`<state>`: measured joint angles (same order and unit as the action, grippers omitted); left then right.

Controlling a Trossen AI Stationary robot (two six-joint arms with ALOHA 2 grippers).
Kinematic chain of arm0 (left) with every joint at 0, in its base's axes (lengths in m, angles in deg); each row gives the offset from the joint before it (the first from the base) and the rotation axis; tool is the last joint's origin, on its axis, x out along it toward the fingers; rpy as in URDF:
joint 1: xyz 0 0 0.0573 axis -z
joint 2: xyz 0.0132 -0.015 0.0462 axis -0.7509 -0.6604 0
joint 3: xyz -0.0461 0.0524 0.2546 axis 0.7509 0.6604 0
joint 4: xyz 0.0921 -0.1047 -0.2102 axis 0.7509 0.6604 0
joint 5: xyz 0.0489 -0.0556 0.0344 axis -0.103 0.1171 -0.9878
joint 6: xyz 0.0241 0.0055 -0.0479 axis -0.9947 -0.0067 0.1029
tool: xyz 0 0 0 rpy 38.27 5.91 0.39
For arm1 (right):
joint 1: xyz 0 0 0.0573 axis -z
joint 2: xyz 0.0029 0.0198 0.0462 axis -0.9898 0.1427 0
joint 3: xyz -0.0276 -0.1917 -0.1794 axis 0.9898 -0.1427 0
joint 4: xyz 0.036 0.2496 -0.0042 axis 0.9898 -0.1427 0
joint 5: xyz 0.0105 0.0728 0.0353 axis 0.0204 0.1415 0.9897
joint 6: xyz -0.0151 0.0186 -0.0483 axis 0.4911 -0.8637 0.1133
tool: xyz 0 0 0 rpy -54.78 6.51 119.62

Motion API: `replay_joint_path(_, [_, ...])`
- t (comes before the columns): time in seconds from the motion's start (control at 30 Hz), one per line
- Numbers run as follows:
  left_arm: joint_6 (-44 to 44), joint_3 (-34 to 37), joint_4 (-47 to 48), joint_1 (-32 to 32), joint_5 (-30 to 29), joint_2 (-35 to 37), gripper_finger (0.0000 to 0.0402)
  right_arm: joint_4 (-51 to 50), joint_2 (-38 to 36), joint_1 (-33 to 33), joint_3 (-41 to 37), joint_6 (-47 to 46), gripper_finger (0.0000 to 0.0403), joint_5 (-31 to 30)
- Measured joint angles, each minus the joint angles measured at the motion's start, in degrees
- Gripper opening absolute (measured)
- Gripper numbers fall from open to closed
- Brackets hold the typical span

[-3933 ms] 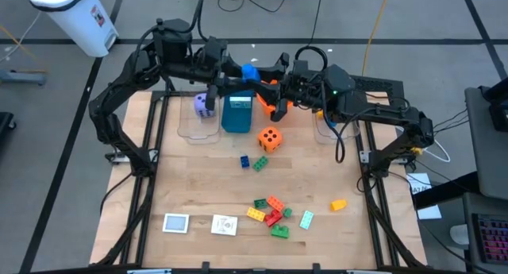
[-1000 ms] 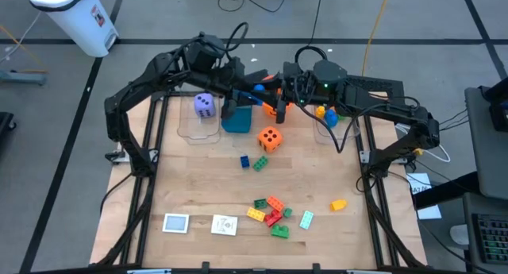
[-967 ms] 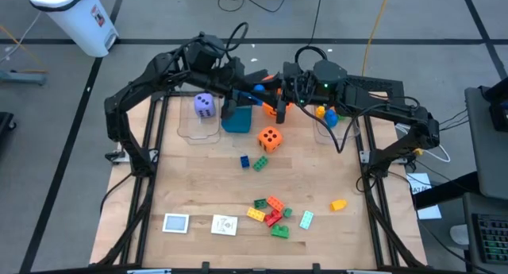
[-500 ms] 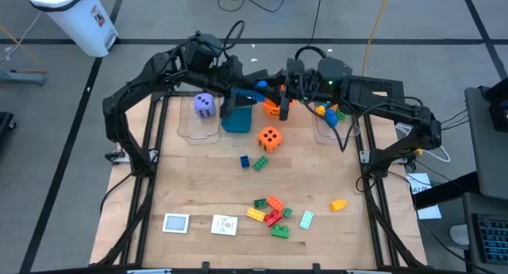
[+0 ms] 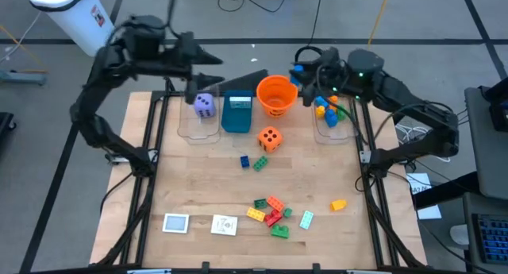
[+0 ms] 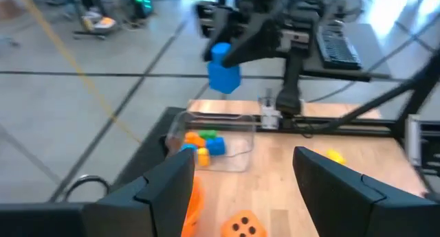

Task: Pick & Place Toys
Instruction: Put the blue game piece into the right transparent bin

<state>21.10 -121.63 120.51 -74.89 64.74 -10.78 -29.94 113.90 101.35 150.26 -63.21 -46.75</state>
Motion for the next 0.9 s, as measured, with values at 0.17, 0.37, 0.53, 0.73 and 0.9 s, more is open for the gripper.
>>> replay_joint_path(0.17, [0.03, 0.00, 2.84, -2.29, -1.60, 3.05, 0.0257, -4.35, -3.64, -0.05, -3.73, -0.60, 0.0111, -5.68])
replay_joint_path(0.37, [1.79, 0.00, 8.14, -3.15, 0.25, 4.29, 0.0257, -1.03, -9.01, -0.11, -16.85, -3.96, 0.0111, -11.57])
replay_joint_path(0.53, [1.91, 0.01, 11.41, -1.68, 1.64, 4.11, 0.0257, 4.41, -12.90, -0.13, -27.79, -8.05, 0.0115, -13.13])
replay_joint_path(0.73, [3.37, 5.35, 7.62, 1.38, 1.91, 3.94, 0.0257, 6.17, -17.31, -0.11, -38.46, -12.00, 0.0110, -17.96])
replay_joint_path(0.9, [4.81, 11.56, 4.28, 2.96, 1.92, 4.28, 0.0257, 9.75, -21.21, -0.15, -46.88, -14.70, 0.0110, -20.25])
